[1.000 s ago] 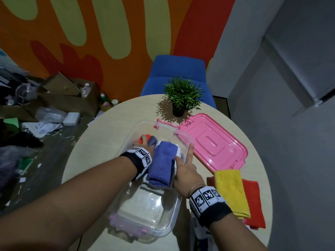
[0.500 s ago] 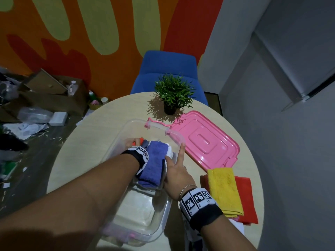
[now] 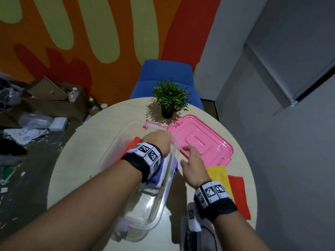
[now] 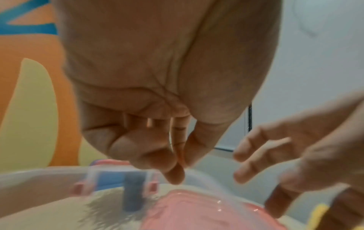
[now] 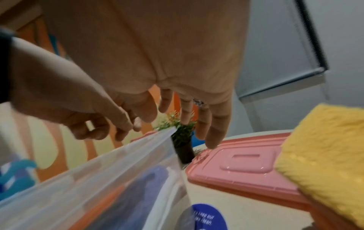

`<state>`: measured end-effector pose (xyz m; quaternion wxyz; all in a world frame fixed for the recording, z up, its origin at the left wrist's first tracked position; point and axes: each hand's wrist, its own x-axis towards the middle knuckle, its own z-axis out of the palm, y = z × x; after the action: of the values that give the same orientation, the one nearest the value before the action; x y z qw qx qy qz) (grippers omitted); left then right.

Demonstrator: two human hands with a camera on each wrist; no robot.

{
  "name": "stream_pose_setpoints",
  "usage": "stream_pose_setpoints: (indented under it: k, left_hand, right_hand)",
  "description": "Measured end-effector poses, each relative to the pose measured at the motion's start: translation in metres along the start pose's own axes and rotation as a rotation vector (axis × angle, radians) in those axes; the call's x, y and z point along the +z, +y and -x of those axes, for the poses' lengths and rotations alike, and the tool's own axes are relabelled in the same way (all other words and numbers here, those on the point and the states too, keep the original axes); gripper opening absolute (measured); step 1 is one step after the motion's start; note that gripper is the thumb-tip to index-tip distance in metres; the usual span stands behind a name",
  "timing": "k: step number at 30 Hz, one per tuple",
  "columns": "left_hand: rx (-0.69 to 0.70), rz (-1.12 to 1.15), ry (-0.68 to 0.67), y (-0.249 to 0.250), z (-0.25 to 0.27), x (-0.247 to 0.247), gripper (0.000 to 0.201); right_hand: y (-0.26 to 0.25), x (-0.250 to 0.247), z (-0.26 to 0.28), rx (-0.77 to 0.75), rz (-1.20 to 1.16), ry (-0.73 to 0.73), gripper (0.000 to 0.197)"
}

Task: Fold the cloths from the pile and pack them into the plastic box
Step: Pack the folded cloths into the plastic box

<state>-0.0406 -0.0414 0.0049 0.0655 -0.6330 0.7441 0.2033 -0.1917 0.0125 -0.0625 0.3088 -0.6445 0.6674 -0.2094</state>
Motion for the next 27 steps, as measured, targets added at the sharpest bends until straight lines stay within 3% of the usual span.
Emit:
stream_pose_setpoints:
  k: [5,12,14,18,21,24,27]
  left_hand:
    - [0.173,0.114,0.012,0.073,0.035,0.019,0.01]
    - [0.362,0.035,-0.105,0.143,0.049,0.078,0.036]
    - [0.401,-0.009,-0.138,0.153,0.045,0.098,0.04]
    - [0.484,-0.092,-0.284,0.162,0.035,0.133,0.052]
    - [0.482,-0.208,-0.424,0.165,0.025,0.15,0.058]
    - [0.455,-0.222,-0.509,0.167,0.018,0.159,0.062]
    - [0.447,-0.188,-0.523,0.167,0.014,0.164,0.062]
  right_hand:
    - [0.045,-0.063,0.013,0.203,-0.025,0.199,0.019]
    - [0.13,-0.114,0.042,0.475,0.037,0.327,0.01]
    - [0.16,-0.118,0.049,0.554,0.075,0.344,0.016]
    - [0.212,-0.11,0.058,0.652,0.112,0.29,0.043]
    - [0.231,-0.093,0.058,0.69,0.082,0.158,0.061]
    - [0.243,-0.072,0.053,0.693,0.019,0.012,0.071]
    - [0.243,-0.06,0.048,0.691,0.104,-0.042,0.073]
